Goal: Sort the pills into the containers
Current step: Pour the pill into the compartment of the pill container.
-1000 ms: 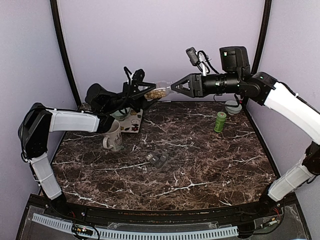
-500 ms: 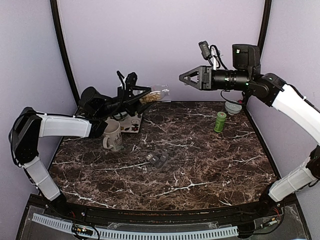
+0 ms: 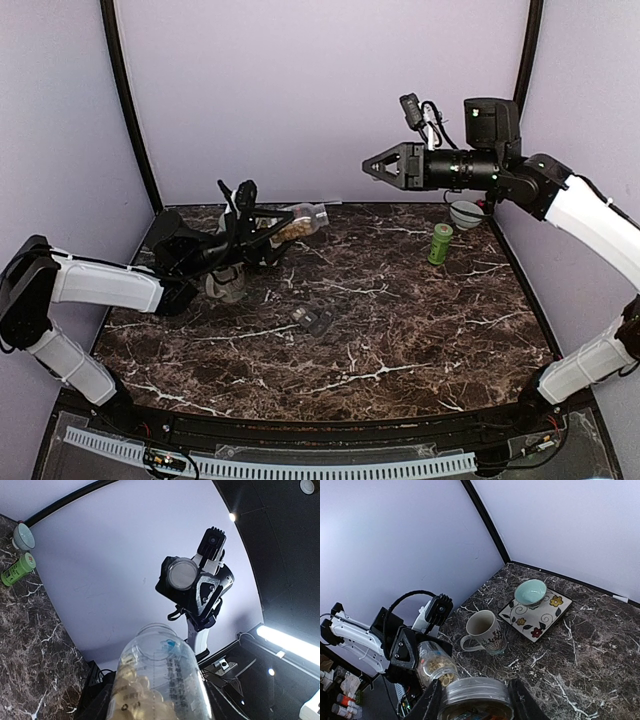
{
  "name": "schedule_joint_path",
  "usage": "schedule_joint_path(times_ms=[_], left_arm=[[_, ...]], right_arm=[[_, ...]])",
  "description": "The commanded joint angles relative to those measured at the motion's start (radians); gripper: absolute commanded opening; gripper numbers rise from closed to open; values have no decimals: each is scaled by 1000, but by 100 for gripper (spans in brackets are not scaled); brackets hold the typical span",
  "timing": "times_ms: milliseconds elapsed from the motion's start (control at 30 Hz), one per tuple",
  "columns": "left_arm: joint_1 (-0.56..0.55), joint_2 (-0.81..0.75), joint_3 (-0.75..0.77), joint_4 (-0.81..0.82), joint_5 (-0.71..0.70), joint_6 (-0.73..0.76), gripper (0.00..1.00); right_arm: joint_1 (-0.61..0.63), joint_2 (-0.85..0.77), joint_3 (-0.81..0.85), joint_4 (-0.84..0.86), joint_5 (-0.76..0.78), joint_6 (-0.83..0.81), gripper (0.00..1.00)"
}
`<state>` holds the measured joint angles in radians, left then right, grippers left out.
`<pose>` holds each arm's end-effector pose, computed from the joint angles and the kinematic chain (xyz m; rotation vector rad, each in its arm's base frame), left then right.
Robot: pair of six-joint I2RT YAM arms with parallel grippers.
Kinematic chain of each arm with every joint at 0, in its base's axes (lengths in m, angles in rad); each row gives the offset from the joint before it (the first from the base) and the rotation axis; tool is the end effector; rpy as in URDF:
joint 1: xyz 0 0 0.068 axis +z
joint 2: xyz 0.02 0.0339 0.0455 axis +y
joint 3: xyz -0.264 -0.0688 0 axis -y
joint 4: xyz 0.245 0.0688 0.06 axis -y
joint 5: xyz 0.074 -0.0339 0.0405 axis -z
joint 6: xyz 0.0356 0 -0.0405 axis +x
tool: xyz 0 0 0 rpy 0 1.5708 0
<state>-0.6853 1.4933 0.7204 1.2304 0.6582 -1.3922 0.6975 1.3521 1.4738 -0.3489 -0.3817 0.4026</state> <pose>0.2251 -0.2121 0.2937 0.2285 1.5275 -2.1097 0.2237 0.2047 0.4364 -0.5696 1.8422 1.1061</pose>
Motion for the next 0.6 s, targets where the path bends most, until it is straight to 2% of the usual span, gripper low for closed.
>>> schedule_joint_path(times_ms=[0, 167, 567], left_arm=[[-46, -62, -85, 87, -128, 65, 0], [-108, -88, -185, 139, -228, 104, 0], [-236, -21, -439, 440, -451, 167, 0]], right_arm=[[-6, -39, -20, 18, 23, 8, 37], [-6, -63, -56, 26, 32, 15, 37], [-5, -134, -174, 60, 44, 46, 37]])
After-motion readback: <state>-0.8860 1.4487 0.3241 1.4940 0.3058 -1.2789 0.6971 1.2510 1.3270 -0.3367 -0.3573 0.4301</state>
